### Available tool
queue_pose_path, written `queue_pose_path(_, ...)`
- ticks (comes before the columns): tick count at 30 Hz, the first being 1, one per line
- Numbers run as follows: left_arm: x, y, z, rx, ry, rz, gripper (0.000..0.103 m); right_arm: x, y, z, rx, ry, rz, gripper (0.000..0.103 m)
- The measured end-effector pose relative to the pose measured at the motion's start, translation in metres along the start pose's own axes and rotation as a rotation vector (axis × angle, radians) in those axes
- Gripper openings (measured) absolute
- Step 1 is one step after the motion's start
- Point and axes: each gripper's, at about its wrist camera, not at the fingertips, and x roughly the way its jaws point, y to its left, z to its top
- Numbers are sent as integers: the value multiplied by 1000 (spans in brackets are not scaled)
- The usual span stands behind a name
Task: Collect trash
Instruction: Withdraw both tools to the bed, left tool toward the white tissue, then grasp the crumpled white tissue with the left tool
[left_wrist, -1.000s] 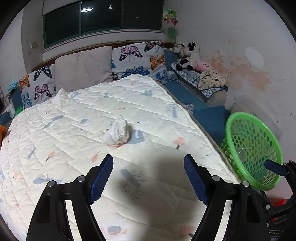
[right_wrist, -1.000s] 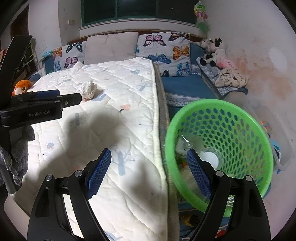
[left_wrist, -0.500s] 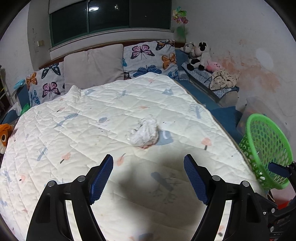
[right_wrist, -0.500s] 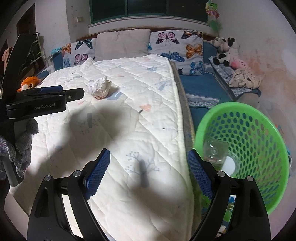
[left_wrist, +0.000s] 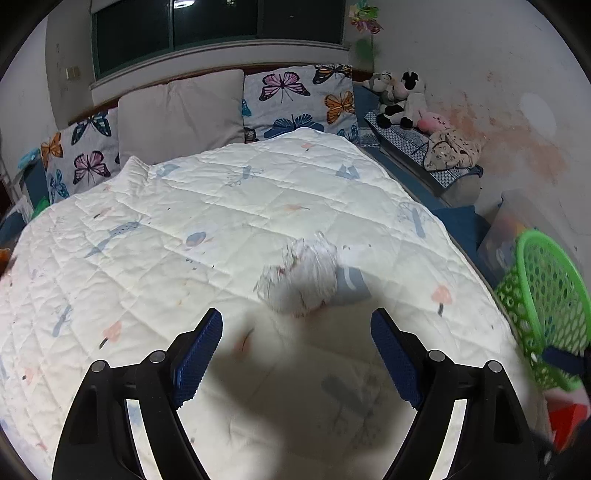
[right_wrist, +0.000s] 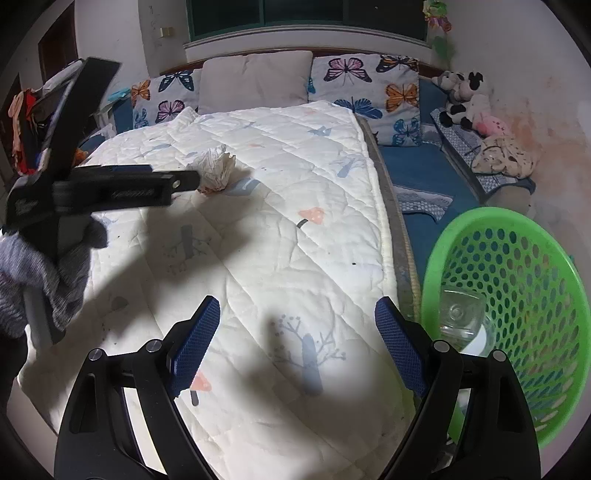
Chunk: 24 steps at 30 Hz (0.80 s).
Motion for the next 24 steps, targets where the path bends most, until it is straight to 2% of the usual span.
queue_pose_path(12,44,1,20,17,36,38,79,13,1,3,-1,15,15,86)
queue_pose_path(18,56,3,20,6,58,22,68,17,1,4,-1,21,18,86)
queue_pose_path(24,58,3,18,8,53,11,65,21,2,5,-1,25,22,86)
